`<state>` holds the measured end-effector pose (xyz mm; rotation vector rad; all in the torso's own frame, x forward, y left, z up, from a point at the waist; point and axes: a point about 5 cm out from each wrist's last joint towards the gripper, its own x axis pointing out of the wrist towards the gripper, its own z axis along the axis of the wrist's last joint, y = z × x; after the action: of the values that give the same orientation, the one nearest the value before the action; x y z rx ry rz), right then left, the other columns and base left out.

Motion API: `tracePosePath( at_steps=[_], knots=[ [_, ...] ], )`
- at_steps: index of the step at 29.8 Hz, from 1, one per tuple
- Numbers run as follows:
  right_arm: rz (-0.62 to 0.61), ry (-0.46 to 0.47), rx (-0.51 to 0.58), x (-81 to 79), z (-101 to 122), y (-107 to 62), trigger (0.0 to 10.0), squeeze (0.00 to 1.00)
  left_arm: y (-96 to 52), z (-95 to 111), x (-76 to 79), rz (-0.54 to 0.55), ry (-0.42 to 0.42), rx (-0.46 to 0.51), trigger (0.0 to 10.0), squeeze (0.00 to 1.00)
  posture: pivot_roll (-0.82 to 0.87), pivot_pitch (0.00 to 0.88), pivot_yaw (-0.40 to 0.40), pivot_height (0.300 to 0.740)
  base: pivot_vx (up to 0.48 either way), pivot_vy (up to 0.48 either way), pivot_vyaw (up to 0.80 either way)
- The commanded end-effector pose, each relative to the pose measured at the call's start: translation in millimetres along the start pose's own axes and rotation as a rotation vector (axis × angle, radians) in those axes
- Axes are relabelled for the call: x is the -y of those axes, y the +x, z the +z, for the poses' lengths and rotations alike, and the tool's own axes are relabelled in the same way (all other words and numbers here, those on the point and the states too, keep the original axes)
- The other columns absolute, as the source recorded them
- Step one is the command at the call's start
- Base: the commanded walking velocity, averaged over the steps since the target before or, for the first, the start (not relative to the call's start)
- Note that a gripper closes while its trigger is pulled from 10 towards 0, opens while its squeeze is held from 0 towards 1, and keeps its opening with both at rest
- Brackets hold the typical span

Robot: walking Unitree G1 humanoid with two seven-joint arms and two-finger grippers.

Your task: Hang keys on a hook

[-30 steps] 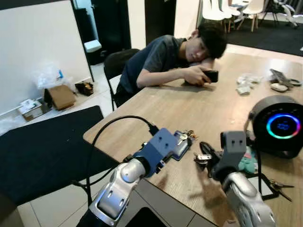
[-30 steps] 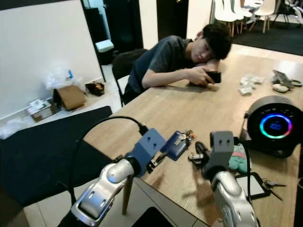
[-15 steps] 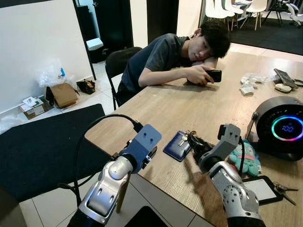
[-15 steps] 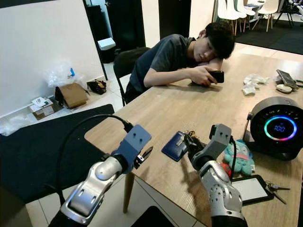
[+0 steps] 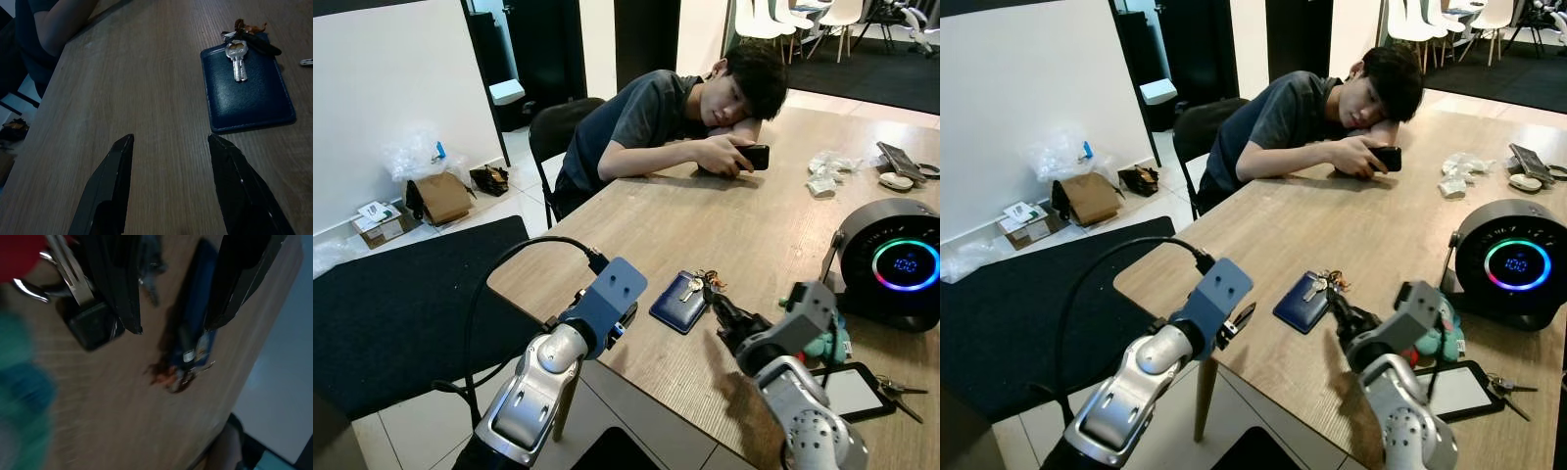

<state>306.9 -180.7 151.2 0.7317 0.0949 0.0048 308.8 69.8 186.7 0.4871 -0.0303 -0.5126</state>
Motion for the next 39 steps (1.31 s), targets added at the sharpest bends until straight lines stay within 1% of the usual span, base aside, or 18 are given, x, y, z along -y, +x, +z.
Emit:
tracePosePath(
  at_steps=[1,4,6,9,10,11,13,15,18,20,22,26,29,32,39],
  knots=[
    [-0.01,0.05,-0.029,4.5,-3,4.6,10.0,0.0,1.4,-5,2.1,-0.013,0.006,-0.021,10.0,0.0,0.04,0.161,0.077,0.74,0.0,0.0,0.0],
    [0.02,0.064,-0.036,-0.1,-1,12.4,10.0,0.0,1.7,-4,2.0,-0.015,0.007,-0.02,10.0,0.0,0.04,0.16,0.079,0.74,0.0,0.0,0.0],
    [0.025,0.06,-0.036,-1.1,0,13.5,10.0,0.0,1.7,-4,2.0,-0.015,0.008,-0.02,10.0,0.0,0.04,0.16,0.079,0.74,0.0,0.0,0.0],
    [0.064,0.052,-0.035,-12.1,4,21.1,10.0,0.0,0.7,-4,1.4,-0.014,0.01,-0.021,10.0,0.0,0.06,0.157,0.072,0.74,0.0,0.0,0.0],
    [0.086,0.059,-0.029,-18.9,7,22.8,10.0,0.0,-0.2,-4,1.1,-0.011,0.012,-0.022,10.0,0.0,0.06,0.157,0.069,0.74,0.0,0.0,0.0],
    [0.086,0.059,-0.029,-18.9,7,22.8,10.0,0.0,-0.2,-4,1.1,-0.011,0.012,-0.022,10.0,0.0,0.06,0.157,0.069,0.74,0.0,0.0,0.0],
    [0.111,0.072,-0.02,-27.8,11,23.0,10.0,0.0,-2.1,-5,0.6,-0.004,0.011,-0.027,10.0,0.0,0.07,0.155,0.064,0.74,0.0,0.0,0.0],
    [0.123,0.083,-0.019,-32.2,11,22.0,10.0,0.0,-3.6,-7,0.5,0.002,0.009,-0.031,10.0,0.0,0.07,0.155,0.064,0.74,0.0,0.0,0.0],
    [0.103,0.099,-0.044,-28.9,4,23.9,10.0,0.0,-3.9,-8,1.2,0.001,0.008,-0.034,10.0,0.0,0.07,0.155,0.058,0.74,0.0,0.0,0.0],
    [0.078,0.129,-0.069,-27.4,-5,24.4,10.0,0.0,-3.4,-8,2.1,-0.001,0.007,-0.034,10.0,0.0,0.07,0.154,0.059,0.74,0.0,0.0,0.0],
    [0.069,0.141,-0.074,-27.2,-7,24.7,10.0,0.0,-3.0,-8,2.4,-0.002,0.006,-0.034,10.0,0.0,0.07,0.154,0.059,0.74,0.0,0.0,0.0],
    [0.018,0.214,-0.093,-25.3,-19,27.0,10.0,0.0,-0.9,-6,2.3,-0.007,0.007,-0.029,10.0,0.0,0.06,0.153,0.065,0.74,0.0,0.0,0.0],
    [-0.007,0.247,-0.112,-24.3,-25,30.8,10.0,0.0,-0.2,-6,3.4,-0.014,0.008,-0.026,10.0,0.0,0.06,0.15,0.067,0.74,0.0,0.0,0.0],
    [-0.017,0.247,-0.116,-24.6,-27,32.0,10.0,0.0,-0.1,-5,3.9,-0.016,0.01,-0.025,10.0,0.0,0.06,0.149,0.064,0.74,0.0,0.0,0.0],
    [-0.044,0.236,-0.116,-18.4,-29,28.9,10.0,0.0,-1.7,-7,2.8,-0.007,0.009,-0.031,10.0,0.0,0.07,0.149,0.06,0.74,0.0,0.0,0.0]
  ],
)
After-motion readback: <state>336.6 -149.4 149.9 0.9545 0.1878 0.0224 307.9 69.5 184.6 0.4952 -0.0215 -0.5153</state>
